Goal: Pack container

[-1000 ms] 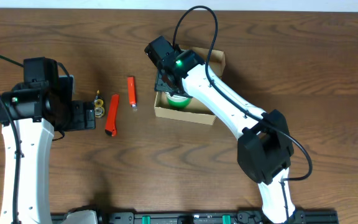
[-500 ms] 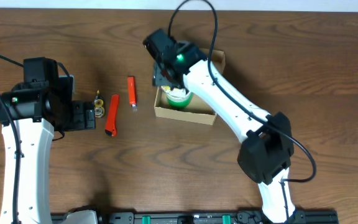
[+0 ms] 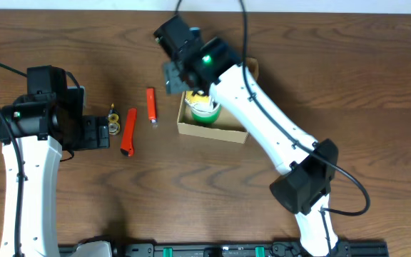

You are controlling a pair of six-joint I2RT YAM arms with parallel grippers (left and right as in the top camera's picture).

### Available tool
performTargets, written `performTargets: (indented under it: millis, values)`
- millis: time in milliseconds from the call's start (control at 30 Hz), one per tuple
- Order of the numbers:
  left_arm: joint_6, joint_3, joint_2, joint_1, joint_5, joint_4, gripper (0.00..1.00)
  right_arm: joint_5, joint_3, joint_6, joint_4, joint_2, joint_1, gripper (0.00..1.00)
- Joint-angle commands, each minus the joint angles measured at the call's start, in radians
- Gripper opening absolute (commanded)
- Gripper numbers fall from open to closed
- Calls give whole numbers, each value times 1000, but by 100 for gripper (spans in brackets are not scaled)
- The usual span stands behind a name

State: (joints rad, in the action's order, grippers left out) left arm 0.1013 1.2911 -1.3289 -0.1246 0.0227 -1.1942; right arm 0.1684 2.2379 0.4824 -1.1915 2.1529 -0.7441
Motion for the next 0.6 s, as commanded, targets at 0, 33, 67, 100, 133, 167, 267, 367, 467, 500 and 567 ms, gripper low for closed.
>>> performTargets:
  millis: [0, 33, 67, 100, 133, 167, 267, 367, 467, 500, 567]
  values:
    - [-12, 19, -7, -6, 0, -3, 95, -15, 17, -190, -3, -4, -72, 76]
    - [-12, 19, -7, -6, 0, -3, 95, -15, 17, -208, -6, -4, -84, 76]
    - [-12, 19, -7, -6, 0, -2, 95, -15, 14, -223, -6, -4, -97, 76]
    - [-12, 19, -7, -6, 0, -3, 95, -14, 12, -231, -9, -4, -108, 76]
    - [-12, 19, -7, -6, 0, -2, 95, -15, 12, -237, -12, -4, -116, 76]
    - [-12, 19, -7, -6, 0, -3, 95, -14, 12, -237, -16, -4, -123, 76]
    - [-12, 19, -7, -6, 0, -3, 95, -14, 12, -237, -31, -4, -130, 76]
    - [-12, 19, -7, -6, 0, -3, 95, -10, 12, -252, -41, -4, -128, 76]
    - [-12, 19, -7, -6, 0, -3, 95, 26, 12, -256, -56, -4, -123, 77]
    - [-12, 19, -7, -6, 0, -2, 95, 34, 12, -256, -59, -4, -122, 77]
    - [-12, 19, -7, -6, 0, -3, 95, 38, 12, -256, -63, -4, -118, 77]
